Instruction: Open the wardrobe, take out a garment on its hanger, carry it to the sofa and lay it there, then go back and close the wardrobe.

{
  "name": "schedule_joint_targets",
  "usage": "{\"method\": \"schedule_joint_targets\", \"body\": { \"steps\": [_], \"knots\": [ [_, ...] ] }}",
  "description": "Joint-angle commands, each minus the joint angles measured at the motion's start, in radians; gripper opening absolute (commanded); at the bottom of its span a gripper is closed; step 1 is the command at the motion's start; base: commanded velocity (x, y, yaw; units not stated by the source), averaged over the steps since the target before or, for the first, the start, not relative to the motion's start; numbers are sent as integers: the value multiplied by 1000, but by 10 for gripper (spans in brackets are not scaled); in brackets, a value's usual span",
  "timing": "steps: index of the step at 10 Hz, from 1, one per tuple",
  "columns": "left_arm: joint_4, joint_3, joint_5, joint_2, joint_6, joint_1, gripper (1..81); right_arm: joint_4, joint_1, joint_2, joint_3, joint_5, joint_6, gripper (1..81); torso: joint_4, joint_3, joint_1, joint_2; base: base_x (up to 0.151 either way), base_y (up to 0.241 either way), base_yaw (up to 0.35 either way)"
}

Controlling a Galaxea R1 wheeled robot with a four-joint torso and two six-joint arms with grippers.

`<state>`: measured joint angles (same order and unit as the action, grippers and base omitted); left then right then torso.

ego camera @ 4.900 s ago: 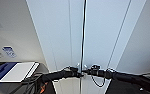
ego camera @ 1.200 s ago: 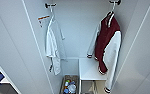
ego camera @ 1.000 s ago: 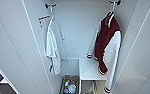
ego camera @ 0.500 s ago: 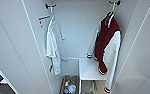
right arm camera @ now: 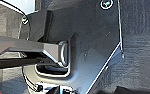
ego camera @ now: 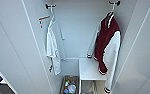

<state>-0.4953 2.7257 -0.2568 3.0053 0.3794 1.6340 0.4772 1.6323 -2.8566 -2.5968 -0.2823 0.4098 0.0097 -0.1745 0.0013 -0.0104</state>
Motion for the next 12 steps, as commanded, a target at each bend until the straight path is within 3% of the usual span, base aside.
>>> {"method": "schedule_joint_targets", "body": {
  "steps": [1, 5, 12],
  "knots": [
    [-12, 8, 91, 1, -2, -24, 811, 24, 4, -123, -161, 103, 0, 811, 0, 0, 0, 0, 0, 0, 0],
    [-11, 8, 99, 5, 0, -46, 811, 14, -16, -172, -178, 152, 1, 811, 0, 0, 0, 0, 0, 0, 0],
    [-8, 8, 99, -2, 1, -46, 811, 14, -19, -186, -170, 153, -5, 811, 0, 0, 0, 0, 0, 0, 0]
  ]
}}
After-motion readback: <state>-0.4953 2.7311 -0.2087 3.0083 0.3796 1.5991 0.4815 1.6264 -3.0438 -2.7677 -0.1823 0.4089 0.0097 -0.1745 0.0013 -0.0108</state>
